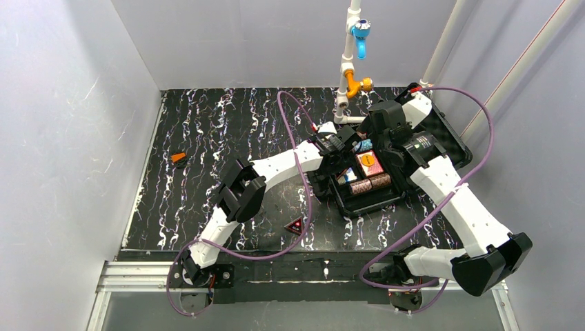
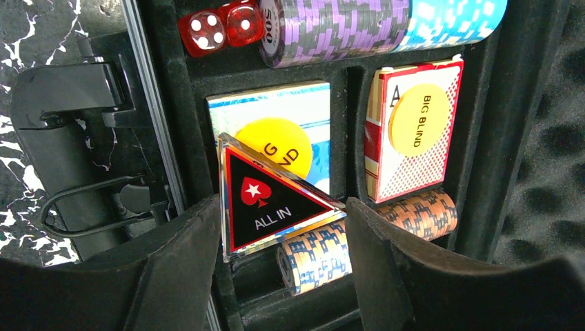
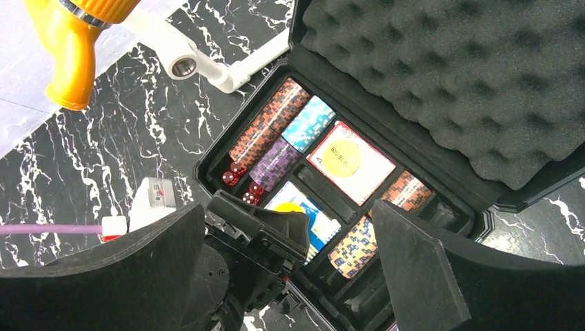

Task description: Pack up texas hold em set

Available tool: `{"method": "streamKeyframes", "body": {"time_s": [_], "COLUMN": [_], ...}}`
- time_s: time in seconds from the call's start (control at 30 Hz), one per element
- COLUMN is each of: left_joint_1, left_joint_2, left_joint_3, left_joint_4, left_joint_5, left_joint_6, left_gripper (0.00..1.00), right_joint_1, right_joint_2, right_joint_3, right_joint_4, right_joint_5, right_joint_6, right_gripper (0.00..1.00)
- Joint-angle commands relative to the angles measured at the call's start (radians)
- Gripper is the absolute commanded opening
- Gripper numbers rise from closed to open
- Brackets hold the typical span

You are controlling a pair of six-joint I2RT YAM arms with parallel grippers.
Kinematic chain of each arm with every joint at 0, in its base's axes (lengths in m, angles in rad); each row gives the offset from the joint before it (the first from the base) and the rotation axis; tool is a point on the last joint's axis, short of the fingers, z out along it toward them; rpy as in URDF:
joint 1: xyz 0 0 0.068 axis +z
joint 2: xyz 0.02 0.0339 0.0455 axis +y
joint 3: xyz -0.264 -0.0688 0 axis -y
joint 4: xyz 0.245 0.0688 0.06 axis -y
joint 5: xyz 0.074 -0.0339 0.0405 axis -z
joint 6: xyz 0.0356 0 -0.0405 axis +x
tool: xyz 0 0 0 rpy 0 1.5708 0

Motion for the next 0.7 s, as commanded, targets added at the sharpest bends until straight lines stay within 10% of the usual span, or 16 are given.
{"method": "streamKeyframes", "body": {"time_s": [0.0, 0.27, 0.67], "left_joint_1": [0.0, 0.002, 0.003], "left_joint_2": [-0.03, -0.032, -0.037], "left_joint_3": [0.006, 0.002, 0.0], "left_joint_4": [-0.023, -0.023, -0.015], "left_joint_5": [-0.055, -0.056, -0.048], "left_joint_6": [-0.013, -0.016, 0.005], "left_gripper": [0.11, 0.26, 0.75], "right_joint_1": [0.006, 0.007, 0.007], "right_joint_2": [-0.022, -0.024, -0.027], "right_joint_3": [-0.004, -0.013, -0.021], "right_joint_4": [0.031, 0.037, 0.042], "right_joint_5": [0.015, 0.012, 0.01], "right_joint_6": [-0.003, -0.004, -0.008], "right_gripper": [0.98, 0.98, 0.98]}}
